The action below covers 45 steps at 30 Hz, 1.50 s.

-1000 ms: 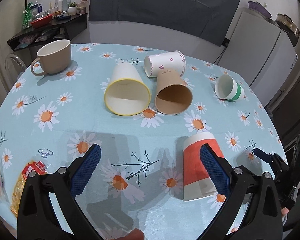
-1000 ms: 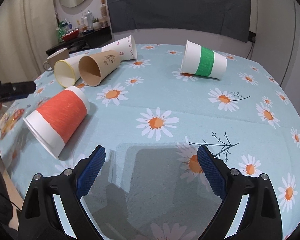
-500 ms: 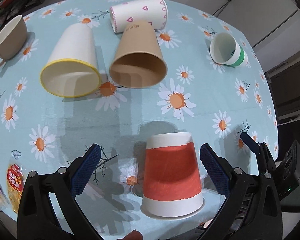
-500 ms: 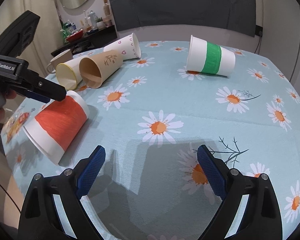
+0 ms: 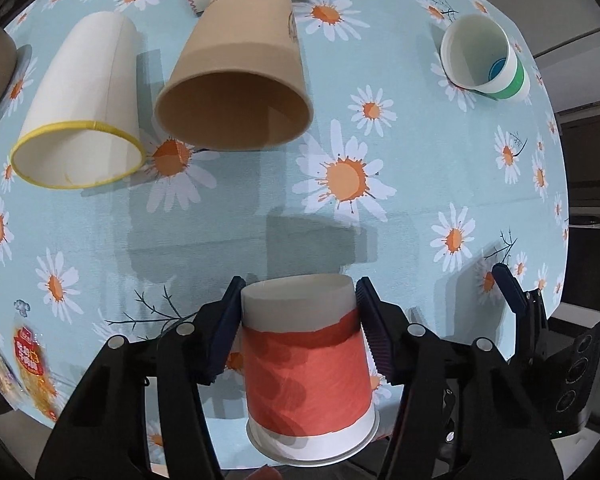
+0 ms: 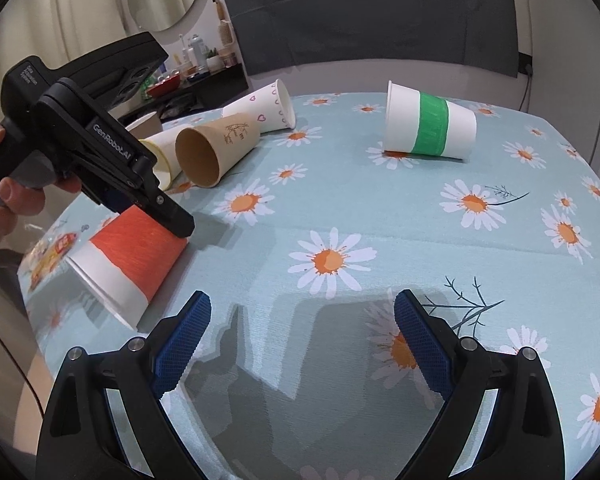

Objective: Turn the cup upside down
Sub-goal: 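Rotate the cup with the left gripper and set it rim-down on the table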

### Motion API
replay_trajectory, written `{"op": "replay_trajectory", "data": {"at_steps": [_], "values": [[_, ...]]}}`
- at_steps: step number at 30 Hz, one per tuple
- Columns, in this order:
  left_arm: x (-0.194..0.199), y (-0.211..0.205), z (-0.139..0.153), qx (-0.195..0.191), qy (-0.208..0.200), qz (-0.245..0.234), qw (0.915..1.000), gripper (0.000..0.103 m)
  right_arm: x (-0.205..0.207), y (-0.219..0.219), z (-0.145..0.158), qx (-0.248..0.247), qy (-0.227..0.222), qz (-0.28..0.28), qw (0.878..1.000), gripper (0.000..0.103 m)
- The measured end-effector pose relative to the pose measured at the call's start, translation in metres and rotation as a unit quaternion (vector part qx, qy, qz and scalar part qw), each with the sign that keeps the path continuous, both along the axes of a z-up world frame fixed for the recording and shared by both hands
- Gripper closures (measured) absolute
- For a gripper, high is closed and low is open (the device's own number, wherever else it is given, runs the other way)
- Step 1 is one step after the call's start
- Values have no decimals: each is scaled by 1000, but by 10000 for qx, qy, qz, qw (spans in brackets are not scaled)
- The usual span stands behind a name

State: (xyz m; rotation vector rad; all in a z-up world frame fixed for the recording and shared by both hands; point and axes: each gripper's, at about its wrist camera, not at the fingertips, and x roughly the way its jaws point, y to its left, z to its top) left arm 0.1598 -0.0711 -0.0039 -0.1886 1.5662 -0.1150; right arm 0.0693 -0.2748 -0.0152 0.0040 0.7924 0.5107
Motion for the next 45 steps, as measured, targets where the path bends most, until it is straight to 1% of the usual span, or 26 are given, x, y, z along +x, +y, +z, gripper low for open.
{"op": "replay_trajectory", "data": {"at_steps": [3,5,6,7,9,11,12,13,15,17,18,20,21,23,26,29,31,33,34,35,36,37,39,40,45], "values": [[2,7,14,-1,-293,129,9995,46,-1,0,1,34,-44,26,10000,14],[3,16,26,-8,-610,270,9978,46,-1,1,1,40,-60,84,9999,14],[4,20,34,-4,-830,342,9960,46,-1,2,1,43,-69,110,9999,14],[4,24,40,85,-1041,396,9937,46,-2,2,1,39,-76,120,9999,14],[7,32,49,118,-1505,507,9872,46,-2,3,1,37,-80,130,9999,14],[5,36,54,284,-1968,606,9781,46,-2,2,1,54,-97,121,9999,14],[2,37,56,330,-2233,606,9723,46,-2,2,1,62,-101,114,9999,14],[-3,36,58,471,-2537,575,9644,46,-2,2,1,70,-99,114,9999,14],[-11,30,59,717,-3146,469,9453,46,-1,2,1,70,-74,119,9999,14],[-26,23,56,1053,-3827,378,9171,46,-1,2,0,63,-49,126,9999,14],[-35,19,53,1237,-4086,287,9039,46,-1,2,0,63,-54,121,9999,14],[-44,14,46,1444,-4340,203,8890,46,-1,2,0,62,-73,114,9999,14],[-50,14,45,1491,-4509,221,8798,46,-2,2,1,59,-77,117,9999,14],[-58,12,44,1565,-4663,201,8704,46,-2,3,1,49,-75,123,9999,14],[-69,10,43,1648,-4785,104,8624,45,-2,1,2,81,-131,82,9998,14],[-81,11,41,1694,-4857,73,8575,45,-3,0,2,99,-152,66,9998,14],[-89,10,39,1710,-4829,30,8588,45,-2,1,2,82,-133,78,9998,14],[-98,11,36,1747,-4806,17,8594,42,-2,1,2,78,-128,88,9998,14],[-102,10,35,1739,-4791,-17,8603,34,-2,1,2,77,-132,81,9999,14],[-105,11,35,1754,-4787,-44,8603,22,-2,1,2,77,-134,78,9999,14],[-108,11,34,1779,-4796,-65,8593,16,-3,1,2,79,-133,81,9998,14],[-112,11,35,1812,-4826,-96,8569,8,-3,1,3,77,-141,75,9998,14],[-120,11,37,1895,-4893,-192,8511,6,-3,1,3,82,-153,69,9998,14],[-123,11,37,1913,-4864,-245,8522,6,-3,1,3,79,-160,51,9998,14],[-136,25,30,1673,-4597,-215,8719,6,-3,1,3,48,-179,-6,9998,14]]}}
